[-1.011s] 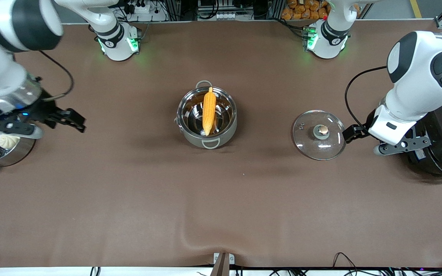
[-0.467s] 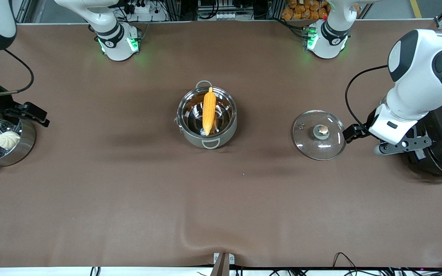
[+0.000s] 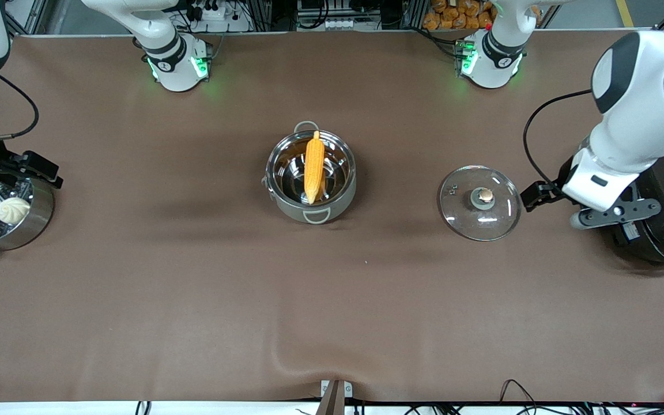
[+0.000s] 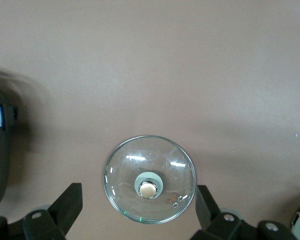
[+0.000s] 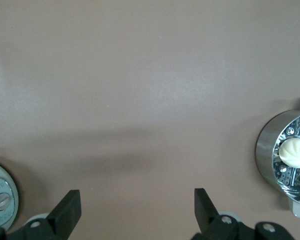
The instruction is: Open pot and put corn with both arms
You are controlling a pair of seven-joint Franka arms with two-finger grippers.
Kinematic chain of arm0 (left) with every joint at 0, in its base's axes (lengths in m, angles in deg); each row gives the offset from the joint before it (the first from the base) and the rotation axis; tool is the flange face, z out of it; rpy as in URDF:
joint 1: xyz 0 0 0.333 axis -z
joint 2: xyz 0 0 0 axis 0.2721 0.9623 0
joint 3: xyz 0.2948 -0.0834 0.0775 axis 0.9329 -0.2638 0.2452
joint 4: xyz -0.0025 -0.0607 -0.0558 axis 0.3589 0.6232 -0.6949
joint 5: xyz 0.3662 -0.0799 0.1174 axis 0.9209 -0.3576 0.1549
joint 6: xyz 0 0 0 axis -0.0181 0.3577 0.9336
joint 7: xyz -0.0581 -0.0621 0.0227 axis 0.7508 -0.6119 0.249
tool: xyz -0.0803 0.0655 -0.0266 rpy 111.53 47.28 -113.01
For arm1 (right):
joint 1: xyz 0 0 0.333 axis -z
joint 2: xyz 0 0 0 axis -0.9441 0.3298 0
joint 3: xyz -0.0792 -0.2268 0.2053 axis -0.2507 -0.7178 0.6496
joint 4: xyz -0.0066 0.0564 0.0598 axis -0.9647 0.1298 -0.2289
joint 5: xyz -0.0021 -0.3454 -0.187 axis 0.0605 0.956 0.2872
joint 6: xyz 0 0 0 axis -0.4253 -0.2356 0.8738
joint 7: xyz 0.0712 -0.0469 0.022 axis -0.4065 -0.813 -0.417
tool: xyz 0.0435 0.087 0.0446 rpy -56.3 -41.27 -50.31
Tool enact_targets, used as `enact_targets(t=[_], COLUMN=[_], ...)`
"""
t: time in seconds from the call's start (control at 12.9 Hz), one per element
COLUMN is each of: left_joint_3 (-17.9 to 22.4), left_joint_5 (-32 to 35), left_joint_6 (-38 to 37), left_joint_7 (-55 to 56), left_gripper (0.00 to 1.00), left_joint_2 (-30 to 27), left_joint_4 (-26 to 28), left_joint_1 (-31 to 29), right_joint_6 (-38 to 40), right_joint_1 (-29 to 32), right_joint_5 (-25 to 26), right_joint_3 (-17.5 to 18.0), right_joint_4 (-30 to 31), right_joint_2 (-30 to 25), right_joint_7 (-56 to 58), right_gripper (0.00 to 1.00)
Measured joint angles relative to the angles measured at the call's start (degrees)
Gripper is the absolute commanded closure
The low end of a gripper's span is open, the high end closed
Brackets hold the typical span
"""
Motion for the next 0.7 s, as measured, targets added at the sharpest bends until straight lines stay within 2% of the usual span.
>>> enact_targets(t=[0.39, 0.7], left_joint_3=[0.07, 0.28], left_joint_5=[0.00, 0.00], left_joint_6=[-5.86, -8.61], left_joint_7=[-0.22, -4.89], left_gripper=[0.00, 0.00], left_joint_2=[-1.36, -3.25], left_joint_4=[-4.27, -5.80], left_joint_1=[-0.09, -0.47], right_joint_6=[4.71, 7.55], right_joint_1=[-0.18, -1.19], right_joint_5=[0.02, 0.02], right_joint_3=[-0.09, 0.13], right_joint_4=[-0.01, -0.82], right_joint_2=[0.00, -0.03], right_joint_7=[-0.08, -1.56], right_gripper=[0.00, 0.00])
